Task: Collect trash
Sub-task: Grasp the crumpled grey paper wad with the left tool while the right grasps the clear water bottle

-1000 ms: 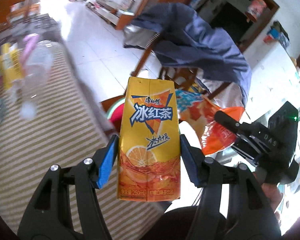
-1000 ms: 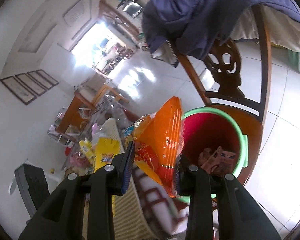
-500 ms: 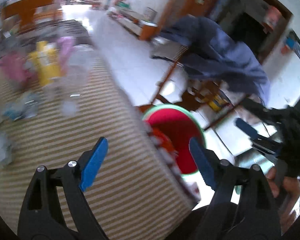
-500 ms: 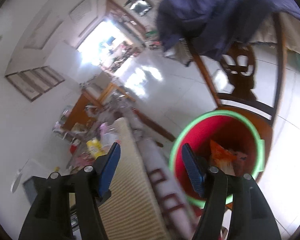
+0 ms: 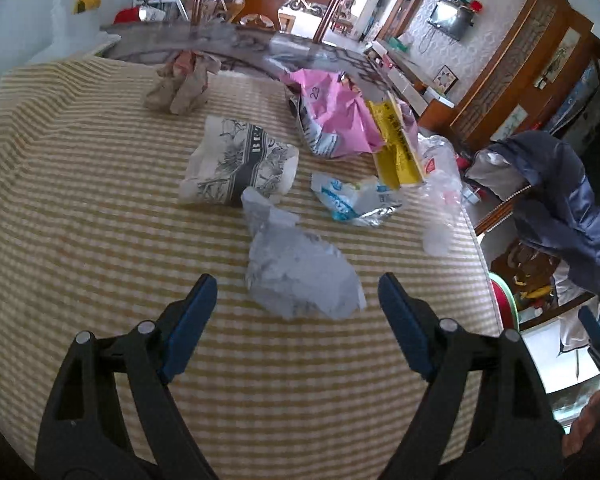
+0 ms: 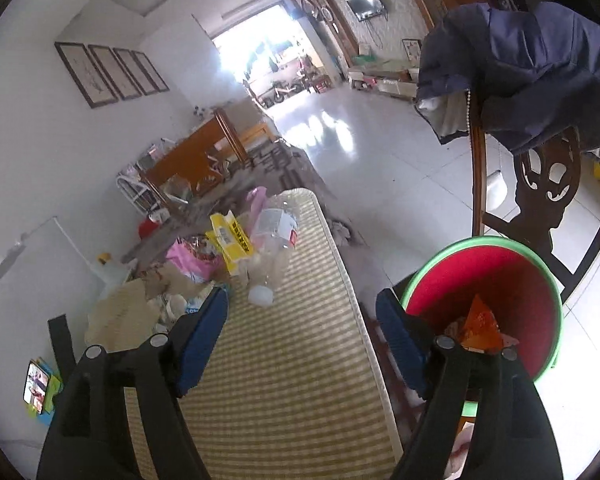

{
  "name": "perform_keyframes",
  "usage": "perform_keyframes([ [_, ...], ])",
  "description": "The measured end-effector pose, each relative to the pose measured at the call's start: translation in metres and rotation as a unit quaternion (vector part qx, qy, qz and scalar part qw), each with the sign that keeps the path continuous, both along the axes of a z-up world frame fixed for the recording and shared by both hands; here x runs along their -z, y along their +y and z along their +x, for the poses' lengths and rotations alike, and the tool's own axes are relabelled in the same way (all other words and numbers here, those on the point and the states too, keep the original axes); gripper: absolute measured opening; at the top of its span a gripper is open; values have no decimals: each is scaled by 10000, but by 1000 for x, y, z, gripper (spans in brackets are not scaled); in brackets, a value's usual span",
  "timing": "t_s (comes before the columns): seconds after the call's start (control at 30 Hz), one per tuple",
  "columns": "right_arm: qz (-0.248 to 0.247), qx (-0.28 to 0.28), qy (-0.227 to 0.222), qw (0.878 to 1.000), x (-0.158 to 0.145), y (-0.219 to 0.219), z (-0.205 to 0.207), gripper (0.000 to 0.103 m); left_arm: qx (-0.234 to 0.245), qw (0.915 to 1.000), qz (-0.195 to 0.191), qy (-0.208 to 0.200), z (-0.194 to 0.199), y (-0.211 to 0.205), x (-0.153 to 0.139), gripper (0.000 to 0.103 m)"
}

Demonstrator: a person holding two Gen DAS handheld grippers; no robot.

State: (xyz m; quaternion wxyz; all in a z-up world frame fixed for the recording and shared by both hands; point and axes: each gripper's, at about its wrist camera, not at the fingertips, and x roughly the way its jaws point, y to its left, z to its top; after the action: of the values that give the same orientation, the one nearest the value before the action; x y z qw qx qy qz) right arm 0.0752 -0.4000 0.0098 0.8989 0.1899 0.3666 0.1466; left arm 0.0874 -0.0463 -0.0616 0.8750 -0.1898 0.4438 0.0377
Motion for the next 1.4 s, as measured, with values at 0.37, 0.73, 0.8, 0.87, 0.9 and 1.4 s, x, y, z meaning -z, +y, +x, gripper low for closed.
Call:
perform_keyframes([
  [0.37,-277,-153,246,9992,10,6,5,75,215,9992,-210,257,5,7,19,49],
  [0.73,-368,-418,904,9943,31,37,59,75,253,9987,-376,-238,-65,16,-1,49],
  [0.8,-405,-488,1007,9929,34,50,77,75,271,9989,-266,-259,-63,16,0,49],
  [0.87,-633,-601,1027,9909,34,72,103,75,250,9990,-282,-247,-63,20,5,49],
  [0.9,-815,-633,1044,9892,35,85,119,74,232,9990,-322,-203,-62,23,9,49],
  [1.4,-1285,-78,2160,9679,101,145,237,58,397,9971,-649,6,-60,25,21,53],
])
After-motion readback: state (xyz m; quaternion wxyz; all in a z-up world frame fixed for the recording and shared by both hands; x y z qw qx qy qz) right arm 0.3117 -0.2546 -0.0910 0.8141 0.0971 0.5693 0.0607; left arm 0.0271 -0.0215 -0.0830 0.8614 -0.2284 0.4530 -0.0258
